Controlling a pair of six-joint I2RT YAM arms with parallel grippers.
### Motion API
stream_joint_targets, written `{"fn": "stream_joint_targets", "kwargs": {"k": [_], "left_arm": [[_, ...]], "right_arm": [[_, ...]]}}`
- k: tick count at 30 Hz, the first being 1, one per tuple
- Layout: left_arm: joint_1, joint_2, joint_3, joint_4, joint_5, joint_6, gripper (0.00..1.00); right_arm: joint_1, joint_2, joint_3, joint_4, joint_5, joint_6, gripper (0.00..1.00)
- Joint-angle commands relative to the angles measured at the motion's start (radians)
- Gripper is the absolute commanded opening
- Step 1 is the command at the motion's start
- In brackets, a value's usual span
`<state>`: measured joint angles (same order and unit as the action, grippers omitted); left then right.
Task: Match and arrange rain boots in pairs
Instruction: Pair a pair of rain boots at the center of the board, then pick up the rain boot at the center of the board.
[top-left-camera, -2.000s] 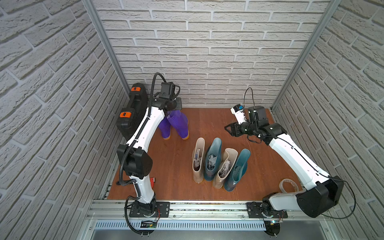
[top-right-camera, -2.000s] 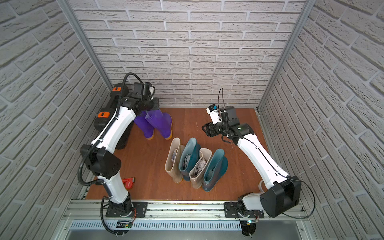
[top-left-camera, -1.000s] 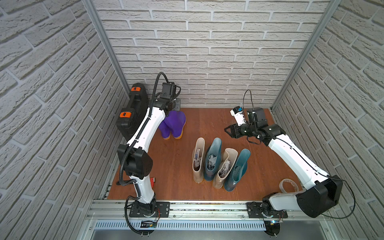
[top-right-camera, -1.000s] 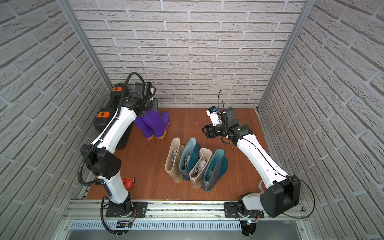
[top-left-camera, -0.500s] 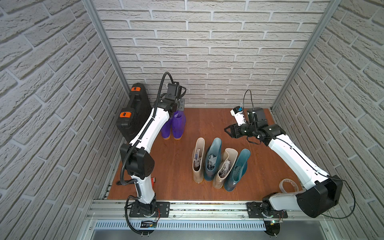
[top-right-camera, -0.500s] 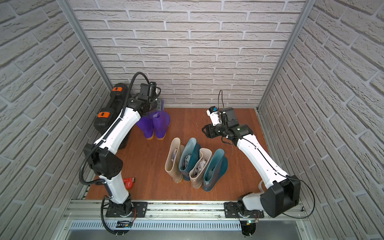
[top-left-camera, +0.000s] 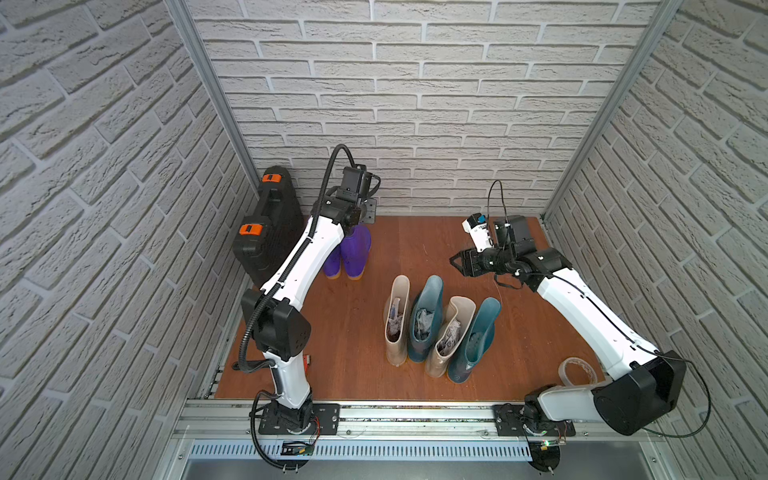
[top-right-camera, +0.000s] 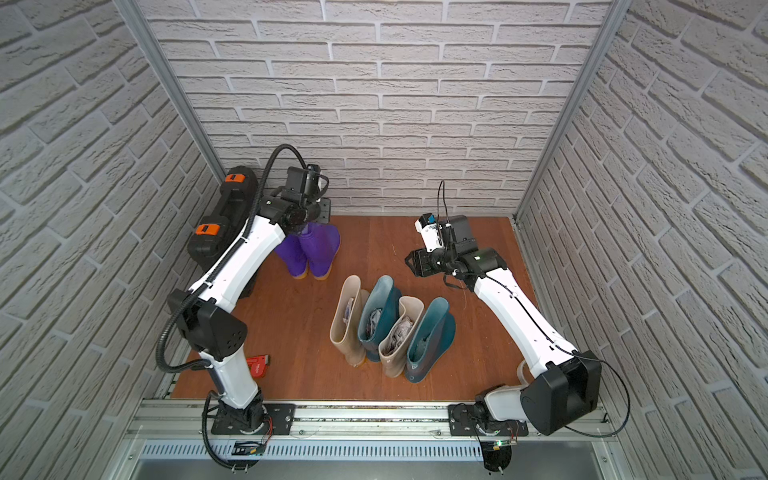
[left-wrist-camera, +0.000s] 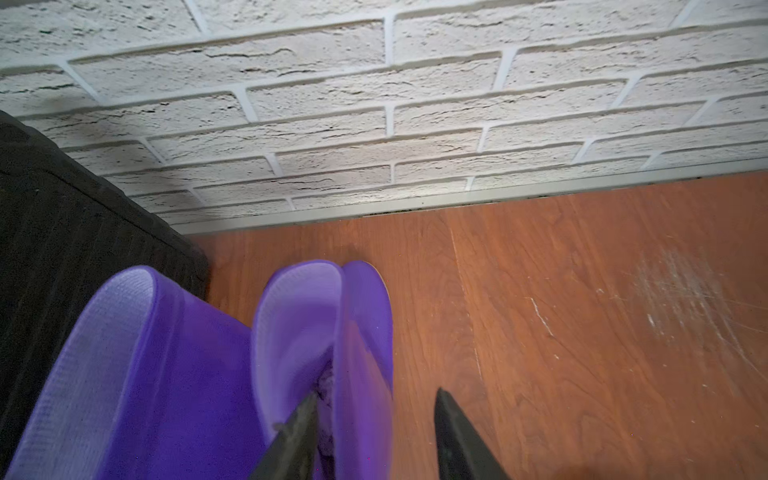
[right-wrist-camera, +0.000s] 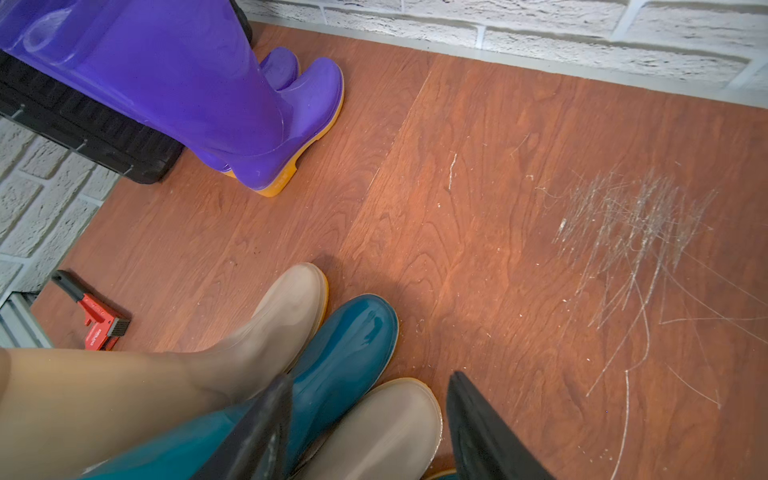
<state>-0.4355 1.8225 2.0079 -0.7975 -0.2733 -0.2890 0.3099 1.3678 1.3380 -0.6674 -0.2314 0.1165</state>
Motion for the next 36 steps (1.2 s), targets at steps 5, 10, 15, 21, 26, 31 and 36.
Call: {"fn": "stream_joint_targets", "kwargs": {"k": [5,10,15,21,26,31,36], "left_arm": [[-0.114,-0.16,0.046,-0.252,0.011,-0.096,0.55],[-0.217,-0.293,-0.082,-0.303,0.021,-0.206,0.59],[-0.353,-0.446,-0.283,-0.304,0.018,-0.352,0.65],[-0.515,-0.574,-0.472,-0.268,-0.014,-0.508,0.69],[-0.607,-0.581,-0.48,-0.269,-0.042,-0.536,0.7],[-0.634,-0.543,-0.477,-0.294,-0.05,-0.543,0.69],[-0.634,-0.503,-0.479,-0.315,-0.053,-0.538,0.62]], "right_arm": [[0.001,-0.038,0.06,-0.046,0.05,0.045,0.66],[0.001,-0.06,0.034,-0.051,0.053,0.072,0.67],[0.001,-0.083,0.013,-0.069,0.058,0.085,0.69],[0.001,-0.115,-0.004,-0.103,0.069,0.092,0.7],[0.001,-0.143,-0.049,-0.097,0.059,0.109,0.7],[0.001,-0.161,-0.058,-0.111,0.071,0.11,0.7],[0.001,-0.17,-0.062,-0.115,0.081,0.108,0.7]]}}
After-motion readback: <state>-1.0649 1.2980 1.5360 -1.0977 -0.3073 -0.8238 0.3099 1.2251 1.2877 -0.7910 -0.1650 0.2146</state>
